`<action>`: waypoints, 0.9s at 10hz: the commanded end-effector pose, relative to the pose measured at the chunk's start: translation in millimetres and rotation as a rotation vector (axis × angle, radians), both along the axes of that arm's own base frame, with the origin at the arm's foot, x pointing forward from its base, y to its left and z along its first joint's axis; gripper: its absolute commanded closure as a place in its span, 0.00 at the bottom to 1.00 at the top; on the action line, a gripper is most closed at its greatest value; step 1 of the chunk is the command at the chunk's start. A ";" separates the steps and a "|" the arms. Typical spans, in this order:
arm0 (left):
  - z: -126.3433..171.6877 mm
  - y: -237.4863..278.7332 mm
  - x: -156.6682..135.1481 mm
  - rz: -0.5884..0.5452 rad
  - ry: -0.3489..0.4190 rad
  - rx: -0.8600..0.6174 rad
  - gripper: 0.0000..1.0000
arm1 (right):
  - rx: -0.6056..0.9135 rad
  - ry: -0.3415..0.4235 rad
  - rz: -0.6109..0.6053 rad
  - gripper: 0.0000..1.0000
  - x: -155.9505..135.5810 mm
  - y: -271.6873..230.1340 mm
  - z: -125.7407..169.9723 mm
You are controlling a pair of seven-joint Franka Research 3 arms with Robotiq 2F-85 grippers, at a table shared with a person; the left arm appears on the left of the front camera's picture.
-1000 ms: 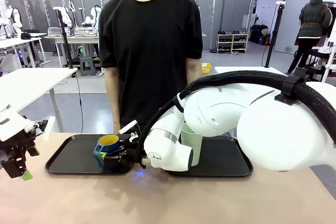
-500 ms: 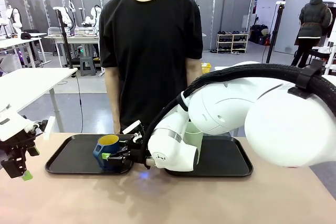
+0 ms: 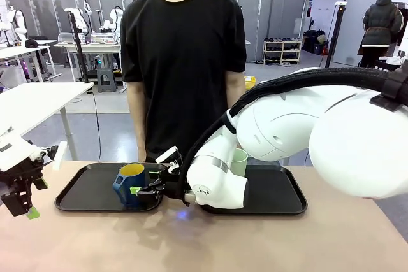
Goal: Sort and store the cups by type.
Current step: Pick up the Handle plastic cup and place it into the empty Flat Tray.
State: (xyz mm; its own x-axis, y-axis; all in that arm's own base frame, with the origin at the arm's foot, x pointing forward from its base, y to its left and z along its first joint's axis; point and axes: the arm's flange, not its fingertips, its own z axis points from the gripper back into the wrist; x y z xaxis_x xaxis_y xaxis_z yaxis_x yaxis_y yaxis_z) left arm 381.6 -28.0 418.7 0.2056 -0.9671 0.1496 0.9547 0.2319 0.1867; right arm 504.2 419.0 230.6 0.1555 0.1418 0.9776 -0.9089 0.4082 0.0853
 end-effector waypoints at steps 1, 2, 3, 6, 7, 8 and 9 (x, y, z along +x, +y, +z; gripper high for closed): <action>1.1 -0.3 0.3 0.013 -0.007 0.020 0.00 | -0.030 -0.045 -0.037 0.00 -49.8 1.1 -14.5; 1.1 -0.3 0.3 0.013 -0.007 0.020 0.00 | -0.046 -0.046 -0.052 0.00 -54.2 -2.2 -13.8; 1.1 -0.3 0.3 0.013 -0.007 0.020 0.00 | -0.056 -0.046 -0.047 0.00 -57.2 -4.6 -13.3; 1.1 -0.3 0.3 0.013 -0.007 0.020 0.00 | -0.101 -0.037 -0.055 0.00 -67.6 -8.4 -14.1; 1.1 -0.3 0.3 0.013 -0.007 0.020 0.00 | -0.102 -0.032 -0.055 0.00 -69.3 -9.3 -14.3; 1.1 -0.3 0.3 0.013 -0.007 0.020 0.00 | -0.104 -0.029 -0.059 0.00 -70.9 -9.7 -14.7; 1.1 -0.3 0.3 0.013 -0.007 0.020 0.00 | -0.077 0.017 -0.009 0.00 -23.6 -19.9 3.6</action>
State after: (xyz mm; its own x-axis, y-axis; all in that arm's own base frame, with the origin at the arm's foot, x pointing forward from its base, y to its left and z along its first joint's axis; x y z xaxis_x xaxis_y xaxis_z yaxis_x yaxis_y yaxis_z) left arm 381.6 -28.0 418.8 0.2057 -0.9671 0.1497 0.9547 0.2319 0.1867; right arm 478.7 398.4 234.1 0.1802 0.2180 0.9592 -0.9033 0.4226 0.0737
